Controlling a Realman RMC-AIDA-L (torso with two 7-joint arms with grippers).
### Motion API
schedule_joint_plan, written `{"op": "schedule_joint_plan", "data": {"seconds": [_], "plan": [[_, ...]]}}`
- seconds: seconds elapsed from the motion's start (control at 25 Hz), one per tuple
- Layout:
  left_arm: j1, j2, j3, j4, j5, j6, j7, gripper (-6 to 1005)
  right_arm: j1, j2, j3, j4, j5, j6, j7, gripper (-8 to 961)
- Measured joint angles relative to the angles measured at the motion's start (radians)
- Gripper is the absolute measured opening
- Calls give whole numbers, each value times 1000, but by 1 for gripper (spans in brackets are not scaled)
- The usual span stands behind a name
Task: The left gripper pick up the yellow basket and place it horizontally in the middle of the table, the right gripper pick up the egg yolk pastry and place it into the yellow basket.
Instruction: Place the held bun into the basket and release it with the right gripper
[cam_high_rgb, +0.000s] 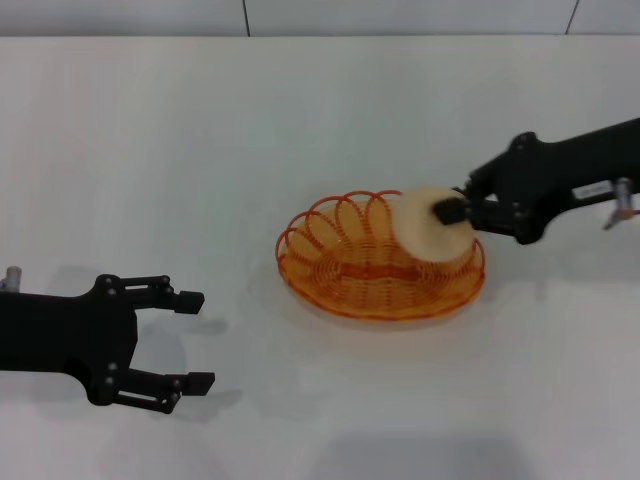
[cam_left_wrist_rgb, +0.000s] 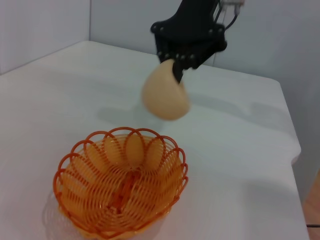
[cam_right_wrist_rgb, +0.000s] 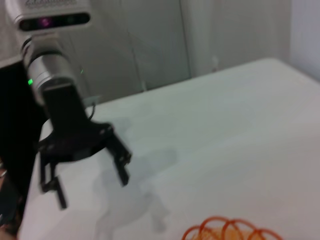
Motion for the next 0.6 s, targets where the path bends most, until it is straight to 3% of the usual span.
{"op": "schedule_joint_plan", "data": {"seconds": [0.32, 0.52, 0.6], "plan": [[-1, 0, 1, 0, -3, -2, 1, 875, -1, 1, -96, 154, 133, 142, -128, 39], [-4, 0, 0, 0, -3, -4, 1, 875, -6, 0, -95, 203, 183, 160, -176, 112], [-4, 0, 0, 0, -3, -8, 1, 875, -10, -1, -92, 205, 188, 165, -184, 183]]}}
